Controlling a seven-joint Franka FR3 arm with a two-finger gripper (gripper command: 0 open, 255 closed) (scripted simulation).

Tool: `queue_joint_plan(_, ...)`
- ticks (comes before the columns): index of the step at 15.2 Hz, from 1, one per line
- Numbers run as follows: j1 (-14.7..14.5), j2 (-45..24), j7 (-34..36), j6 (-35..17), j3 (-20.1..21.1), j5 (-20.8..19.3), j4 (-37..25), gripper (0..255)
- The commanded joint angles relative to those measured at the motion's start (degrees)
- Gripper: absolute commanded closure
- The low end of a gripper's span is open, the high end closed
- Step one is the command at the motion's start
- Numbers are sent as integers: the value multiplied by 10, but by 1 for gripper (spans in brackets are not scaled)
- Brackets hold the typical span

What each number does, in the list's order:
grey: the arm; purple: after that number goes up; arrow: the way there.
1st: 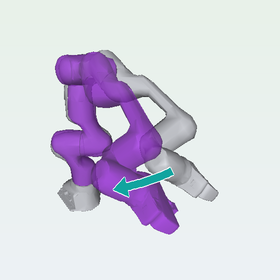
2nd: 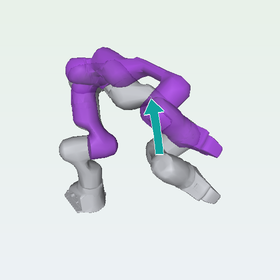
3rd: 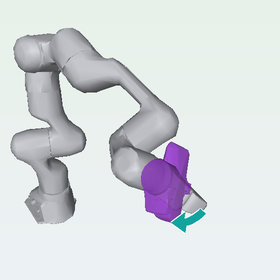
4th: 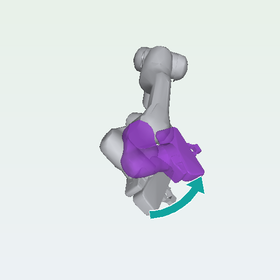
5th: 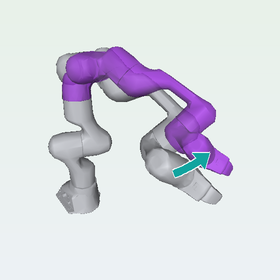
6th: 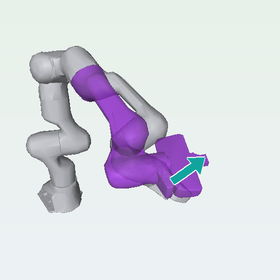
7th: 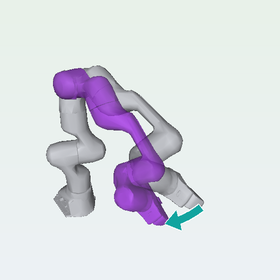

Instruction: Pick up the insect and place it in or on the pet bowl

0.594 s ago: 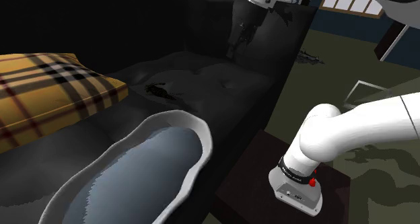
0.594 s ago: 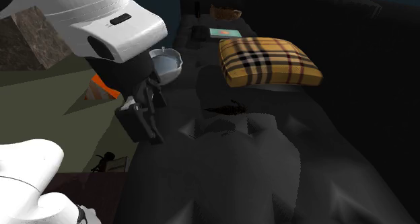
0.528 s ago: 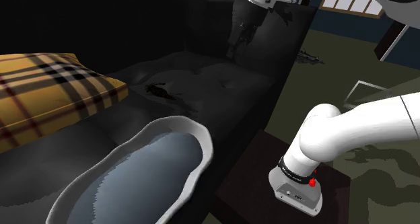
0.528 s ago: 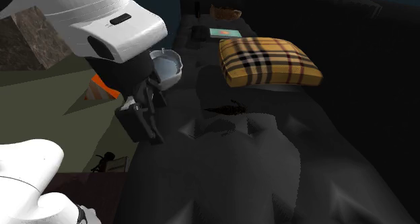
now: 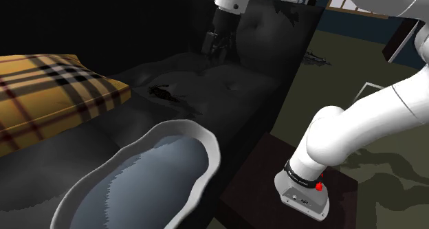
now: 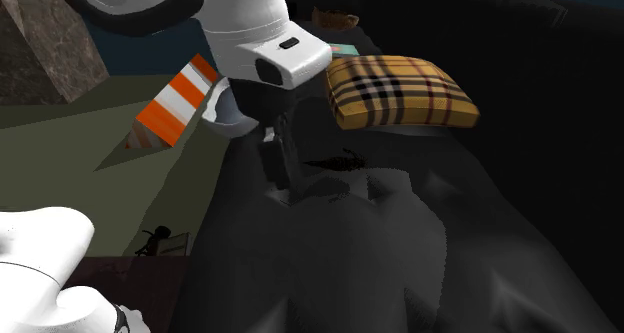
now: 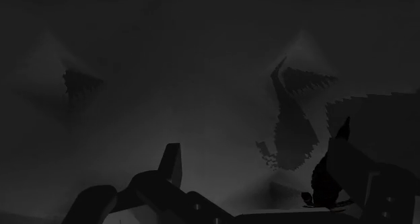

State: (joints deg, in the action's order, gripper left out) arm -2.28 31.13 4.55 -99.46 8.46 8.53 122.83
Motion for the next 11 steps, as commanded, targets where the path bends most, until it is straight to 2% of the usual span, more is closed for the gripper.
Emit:
queue_joint_plan(1, -3, -37, 26, -7, 21, 3, -19, 0)
queue_joint_plan(11, -21, -263, 149, -15, 102, -25, -178, 0)
